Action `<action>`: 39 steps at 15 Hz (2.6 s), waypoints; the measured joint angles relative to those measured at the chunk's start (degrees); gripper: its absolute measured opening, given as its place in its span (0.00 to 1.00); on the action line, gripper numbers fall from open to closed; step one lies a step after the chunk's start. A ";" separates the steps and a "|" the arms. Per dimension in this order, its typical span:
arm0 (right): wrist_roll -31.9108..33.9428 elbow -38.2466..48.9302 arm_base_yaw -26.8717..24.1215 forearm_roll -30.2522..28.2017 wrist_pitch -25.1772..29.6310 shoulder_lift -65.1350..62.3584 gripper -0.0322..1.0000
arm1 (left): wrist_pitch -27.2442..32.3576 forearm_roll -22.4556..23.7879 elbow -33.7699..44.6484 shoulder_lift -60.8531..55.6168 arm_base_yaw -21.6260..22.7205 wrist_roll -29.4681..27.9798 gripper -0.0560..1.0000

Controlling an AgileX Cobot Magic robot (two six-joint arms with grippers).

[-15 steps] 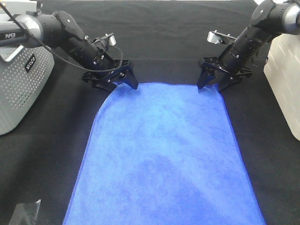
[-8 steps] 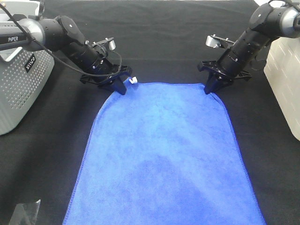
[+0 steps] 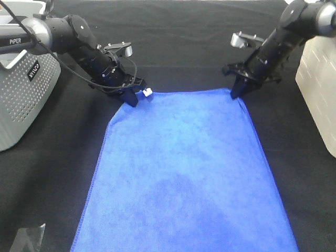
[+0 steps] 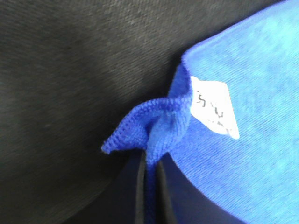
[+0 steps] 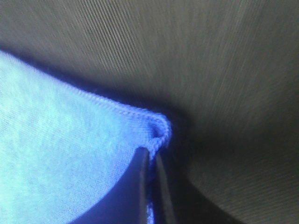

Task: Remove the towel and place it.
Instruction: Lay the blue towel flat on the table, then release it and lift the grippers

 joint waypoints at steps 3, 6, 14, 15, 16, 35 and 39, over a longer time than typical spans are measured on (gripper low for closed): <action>-1.09 0.00 0.40 0.29 -2.18 -2.46 0.03 | 0.06 4.30 -2.75 -0.86 0.00 0.06 0.06; -1.20 0.00 0.40 0.74 -6.76 -3.78 0.03 | 0.46 5.96 -9.74 -0.92 0.00 -0.06 0.06; -12.83 0.00 0.40 11.06 -20.05 -4.58 0.03 | -9.40 11.17 -14.04 -1.32 0.00 -0.06 0.06; -14.15 0.00 0.40 11.34 -21.60 -4.64 0.03 | -11.23 11.17 -14.04 -1.32 0.00 -0.06 0.06; -15.13 0.00 0.40 11.69 -23.55 -4.70 0.03 | -13.06 11.17 -14.09 -1.26 0.00 -0.06 0.06; -23.72 0.06 0.52 17.82 -36.04 1.32 0.03 | -29.34 11.57 -14.04 6.65 0.00 0.97 0.06; -23.84 0.06 0.52 18.62 -37.36 4.24 0.03 | -31.28 11.57 -14.04 8.59 0.00 0.97 0.06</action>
